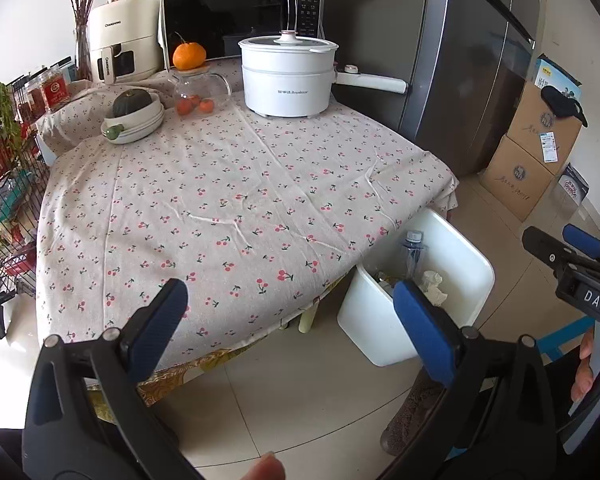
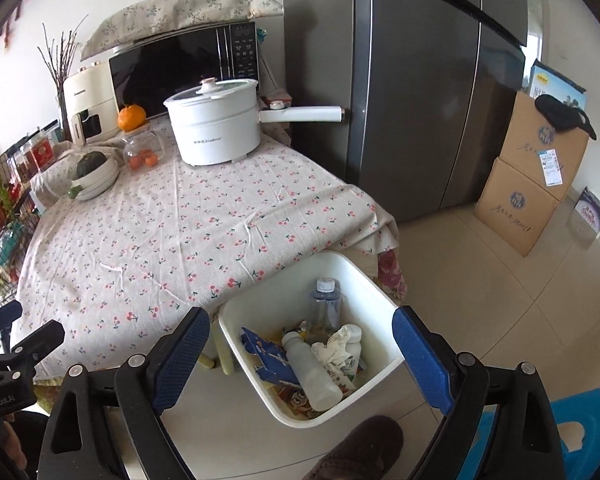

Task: Collect trash

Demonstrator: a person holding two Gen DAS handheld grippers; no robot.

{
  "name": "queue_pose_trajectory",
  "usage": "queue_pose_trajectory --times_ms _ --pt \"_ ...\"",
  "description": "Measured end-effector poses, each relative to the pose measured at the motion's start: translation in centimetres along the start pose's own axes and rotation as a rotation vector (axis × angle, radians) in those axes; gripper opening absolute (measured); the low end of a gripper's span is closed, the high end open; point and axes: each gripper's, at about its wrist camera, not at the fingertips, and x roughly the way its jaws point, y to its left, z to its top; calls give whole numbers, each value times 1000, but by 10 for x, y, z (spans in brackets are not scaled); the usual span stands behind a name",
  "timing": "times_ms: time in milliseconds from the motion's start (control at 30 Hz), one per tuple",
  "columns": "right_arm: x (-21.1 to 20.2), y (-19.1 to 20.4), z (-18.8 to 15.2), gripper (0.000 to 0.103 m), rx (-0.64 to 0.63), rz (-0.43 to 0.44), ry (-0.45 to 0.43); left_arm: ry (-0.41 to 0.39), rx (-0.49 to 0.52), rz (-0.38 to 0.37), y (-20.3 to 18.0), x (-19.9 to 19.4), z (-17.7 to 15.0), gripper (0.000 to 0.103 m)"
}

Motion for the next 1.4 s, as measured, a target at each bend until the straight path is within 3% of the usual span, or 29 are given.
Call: queue_pose_trajectory --times_ms 167,333,1400 --pt "-23 12 -7 97 -26 -31 -89 -49 -10 62 5 -13 -4 102" --pt "-25 28 -9 98 -88 -51 -122 -75 -16 79 9 -19 -6 102" --pt "-17 38 -15 98 -97 -15 -92 -97 -10 76 1 -26 -6 102"
